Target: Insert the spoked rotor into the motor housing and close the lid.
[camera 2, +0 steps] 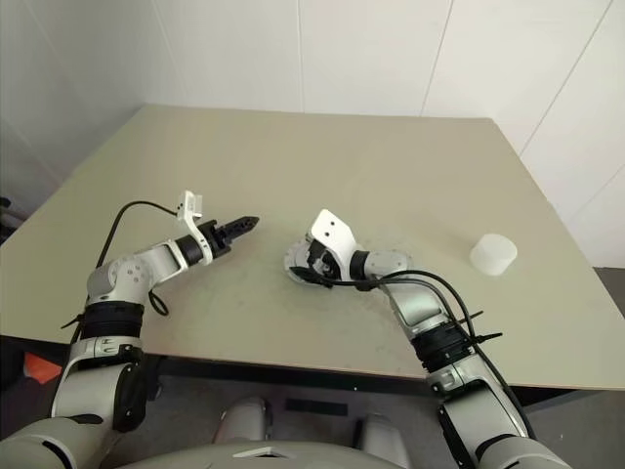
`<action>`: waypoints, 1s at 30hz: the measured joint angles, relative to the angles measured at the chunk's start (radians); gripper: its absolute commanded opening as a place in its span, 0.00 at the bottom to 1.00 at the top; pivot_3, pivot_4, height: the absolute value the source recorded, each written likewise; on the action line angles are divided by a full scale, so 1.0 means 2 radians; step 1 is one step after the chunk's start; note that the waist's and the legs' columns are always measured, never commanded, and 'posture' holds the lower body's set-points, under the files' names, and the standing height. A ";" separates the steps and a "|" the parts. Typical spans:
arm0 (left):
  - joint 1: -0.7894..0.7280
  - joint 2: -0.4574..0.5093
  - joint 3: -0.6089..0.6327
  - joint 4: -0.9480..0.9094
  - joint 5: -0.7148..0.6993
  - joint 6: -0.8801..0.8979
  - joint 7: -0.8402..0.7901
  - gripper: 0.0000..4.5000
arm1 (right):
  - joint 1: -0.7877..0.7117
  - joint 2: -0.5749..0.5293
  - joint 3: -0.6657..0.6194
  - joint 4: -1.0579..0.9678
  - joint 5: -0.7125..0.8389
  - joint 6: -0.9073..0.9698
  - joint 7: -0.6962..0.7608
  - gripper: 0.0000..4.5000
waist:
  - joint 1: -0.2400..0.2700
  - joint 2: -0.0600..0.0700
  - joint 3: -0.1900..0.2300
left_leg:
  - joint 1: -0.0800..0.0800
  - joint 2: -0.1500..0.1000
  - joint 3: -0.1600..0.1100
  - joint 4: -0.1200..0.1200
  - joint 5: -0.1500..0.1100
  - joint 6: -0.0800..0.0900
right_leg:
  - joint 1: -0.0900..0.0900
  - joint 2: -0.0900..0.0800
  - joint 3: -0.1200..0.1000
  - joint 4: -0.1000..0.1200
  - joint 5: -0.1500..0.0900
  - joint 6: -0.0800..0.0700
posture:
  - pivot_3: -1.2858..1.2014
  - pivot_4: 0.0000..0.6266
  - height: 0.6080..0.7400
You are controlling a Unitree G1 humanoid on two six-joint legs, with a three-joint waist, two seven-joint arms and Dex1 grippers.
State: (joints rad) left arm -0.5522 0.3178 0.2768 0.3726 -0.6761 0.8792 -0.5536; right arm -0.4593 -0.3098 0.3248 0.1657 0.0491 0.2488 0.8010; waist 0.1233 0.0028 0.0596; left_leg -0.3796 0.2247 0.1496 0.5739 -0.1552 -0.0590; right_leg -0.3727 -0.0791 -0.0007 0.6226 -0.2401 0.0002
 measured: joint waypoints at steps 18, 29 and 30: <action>-0.001 -0.001 -0.001 0.001 0.009 -0.001 -0.002 0.51 | -0.018 0.011 -0.038 0.007 0.043 0.074 -0.001 0.71 | 0.000 0.000 0.000 | -0.002 0.000 0.000 -0.001 0.000 -0.001 | -0.002 0.000 0.000 -0.001 0.000 0.000 | 0.52 0.00 1.00; 0.000 -0.002 0.000 0.001 0.010 -0.001 -0.002 0.51 | -0.022 0.011 -0.036 0.027 0.035 0.059 0.000 0.71 | 0.001 0.000 0.000 | -0.001 0.000 0.000 -0.001 0.000 0.000 | -0.001 0.000 0.000 -0.001 0.000 0.000 | 0.52 0.00 1.00; 0.000 -0.002 0.000 0.001 0.010 -0.001 -0.002 0.51 | -0.022 0.011 -0.036 0.027 0.035 0.059 0.000 0.71 | 0.001 0.000 0.000 | -0.001 0.000 0.000 -0.001 0.000 0.000 | -0.001 0.000 0.000 -0.001 0.000 0.000 | 0.52 0.00 1.00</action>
State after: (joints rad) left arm -0.5516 0.3141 0.2761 0.3743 -0.6569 0.8763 -0.5576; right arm -0.5032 -0.2883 0.2533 0.2187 0.1200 0.3672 0.8008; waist 0.1244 0.0027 0.0598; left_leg -0.3817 0.2244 0.1497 0.5713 -0.1546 -0.0599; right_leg -0.3747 -0.0792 -0.0010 0.6201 -0.2401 0.0002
